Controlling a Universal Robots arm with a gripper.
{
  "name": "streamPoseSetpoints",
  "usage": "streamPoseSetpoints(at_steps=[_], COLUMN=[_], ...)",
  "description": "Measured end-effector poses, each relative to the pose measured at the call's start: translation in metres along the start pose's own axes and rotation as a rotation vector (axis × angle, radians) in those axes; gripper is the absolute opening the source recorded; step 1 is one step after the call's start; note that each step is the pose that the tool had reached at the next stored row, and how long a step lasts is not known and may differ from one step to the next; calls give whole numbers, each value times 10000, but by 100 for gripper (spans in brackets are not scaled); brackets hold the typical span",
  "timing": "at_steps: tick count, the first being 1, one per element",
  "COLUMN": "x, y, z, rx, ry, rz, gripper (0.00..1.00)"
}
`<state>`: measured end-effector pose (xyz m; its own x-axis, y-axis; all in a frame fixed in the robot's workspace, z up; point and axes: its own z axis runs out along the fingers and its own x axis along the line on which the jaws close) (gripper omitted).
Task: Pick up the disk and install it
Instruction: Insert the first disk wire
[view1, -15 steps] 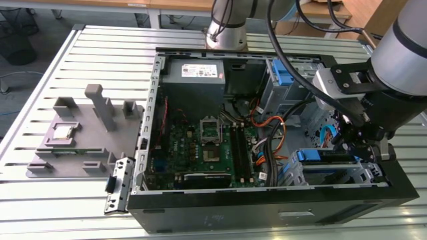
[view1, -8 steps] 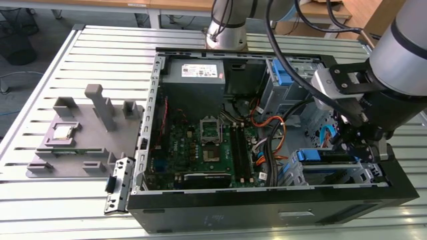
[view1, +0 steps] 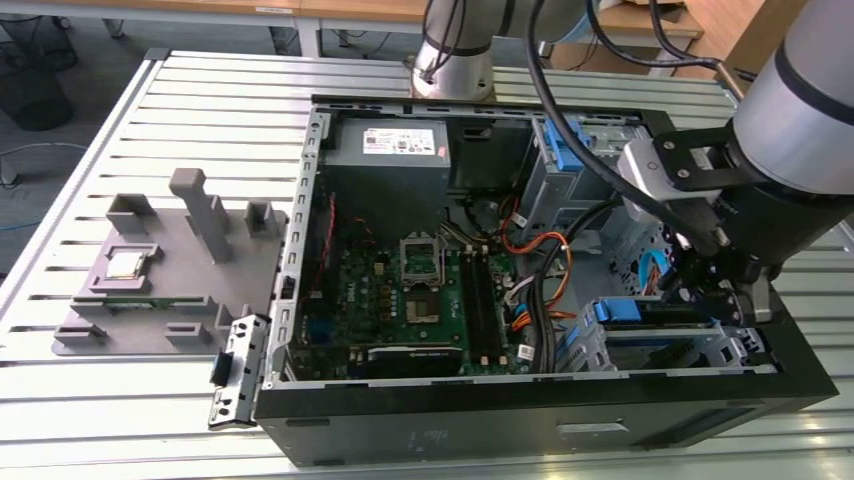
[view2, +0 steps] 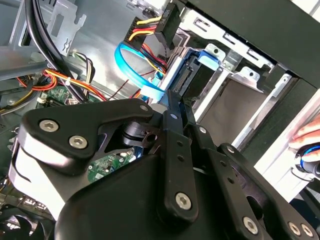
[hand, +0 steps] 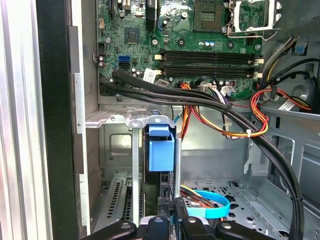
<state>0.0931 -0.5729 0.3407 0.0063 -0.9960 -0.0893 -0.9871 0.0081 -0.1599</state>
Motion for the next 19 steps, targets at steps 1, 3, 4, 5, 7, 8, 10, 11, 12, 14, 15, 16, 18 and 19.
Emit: streamPoseSetpoints(at_steps=[1,3,4,5,7,8,10,11,12,14,15,16,18,19], x=[0,3,4,5,5,5,5,5,6,7,7,8,8,8], y=[1,7,10,12,12,16,23,24,25,29,30,30,30,30], z=[5,26,38,50,51,51,55,59,63,76,79,79,80,84], rx=[1,1,0,0,0,0,0,1,0,0,0,0,0,0], ry=[-3,-6,-7,-9,-7,-6,-9,-10,-10,-10,-8,-7,-6,-8], rz=[1,1,2,2,1,2,2,1,0,2,2,1,1,2], gripper=[16,16,16,16,16,16,16,16,16,16,16,16,16,16])
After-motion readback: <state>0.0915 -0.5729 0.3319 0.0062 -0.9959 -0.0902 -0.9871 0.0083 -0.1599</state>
